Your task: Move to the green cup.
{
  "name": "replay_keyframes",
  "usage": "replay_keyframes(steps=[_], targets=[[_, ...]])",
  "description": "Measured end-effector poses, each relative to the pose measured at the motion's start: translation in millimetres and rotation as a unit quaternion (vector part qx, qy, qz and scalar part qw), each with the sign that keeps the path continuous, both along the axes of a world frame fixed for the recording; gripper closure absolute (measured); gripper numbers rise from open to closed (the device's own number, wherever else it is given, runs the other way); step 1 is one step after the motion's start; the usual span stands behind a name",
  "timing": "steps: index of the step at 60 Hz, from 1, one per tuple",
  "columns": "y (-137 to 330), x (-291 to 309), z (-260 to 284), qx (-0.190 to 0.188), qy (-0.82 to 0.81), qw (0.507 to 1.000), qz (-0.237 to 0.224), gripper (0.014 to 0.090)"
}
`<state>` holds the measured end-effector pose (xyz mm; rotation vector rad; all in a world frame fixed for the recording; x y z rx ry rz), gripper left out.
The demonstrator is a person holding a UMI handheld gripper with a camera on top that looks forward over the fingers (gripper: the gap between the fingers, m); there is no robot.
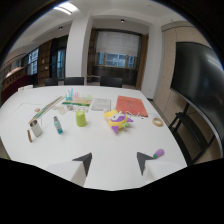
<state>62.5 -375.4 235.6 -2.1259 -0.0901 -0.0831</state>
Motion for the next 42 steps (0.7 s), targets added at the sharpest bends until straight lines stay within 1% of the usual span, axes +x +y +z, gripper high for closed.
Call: replay_keyframes(steps=[5, 11, 14, 15, 17, 26, 35, 42], targets=[[0, -4, -4, -0.001, -0.008, 1.000, -0.005, 0.0191], [-15, -16, -9, -0.005, -0.019, 1.000, -0.015, 0.0190], [-8, -21, -14, -0.009, -0.021, 1.000, -0.015, 0.0190], [-18, -25, -14, -0.009, -0.023, 1.000, -0.015, 0.0190], [-21, -31, -16, -0.008, -0.025, 1.000, -0.015, 0.0191], [-16, -75, -29, -0.003, -0.023, 1.000, -0.006, 0.0191], [9, -116, -39, 0.001, -0.007, 1.000, 0.004, 0.0189], [49, -140, -52, 0.010, 0.003, 1.000, 0.014, 0.0189]])
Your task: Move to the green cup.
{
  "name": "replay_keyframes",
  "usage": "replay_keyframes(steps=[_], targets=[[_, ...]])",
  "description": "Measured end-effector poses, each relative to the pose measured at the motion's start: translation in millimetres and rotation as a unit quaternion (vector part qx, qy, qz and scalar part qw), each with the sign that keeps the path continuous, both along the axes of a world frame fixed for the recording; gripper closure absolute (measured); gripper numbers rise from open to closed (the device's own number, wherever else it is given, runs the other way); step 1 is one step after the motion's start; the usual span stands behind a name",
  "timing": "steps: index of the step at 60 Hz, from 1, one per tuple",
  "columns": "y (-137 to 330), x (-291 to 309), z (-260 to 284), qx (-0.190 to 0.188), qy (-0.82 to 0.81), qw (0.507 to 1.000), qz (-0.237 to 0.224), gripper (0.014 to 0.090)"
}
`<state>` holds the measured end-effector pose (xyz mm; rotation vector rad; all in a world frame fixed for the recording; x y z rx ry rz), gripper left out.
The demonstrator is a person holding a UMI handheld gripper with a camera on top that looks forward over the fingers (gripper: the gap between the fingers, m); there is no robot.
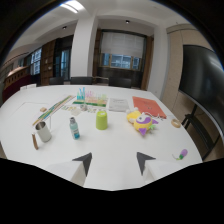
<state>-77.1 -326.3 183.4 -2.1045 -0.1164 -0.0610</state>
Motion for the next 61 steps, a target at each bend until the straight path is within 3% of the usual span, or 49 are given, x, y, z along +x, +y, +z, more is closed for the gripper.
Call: replay_keyframes(steps=[13, 31, 42, 61], targets=[[110, -33, -34, 0.015, 0.010, 1.000, 0.019, 0.0190], [238, -60, -105, -0.011, 0.035, 0.999, 0.025, 0.0197], [269, -62, -133, -0.021, 0.039, 0.999, 0.021, 0.0195], [274, -70, -139, -0.026, 0.043, 0.999, 0.020, 0.0195]])
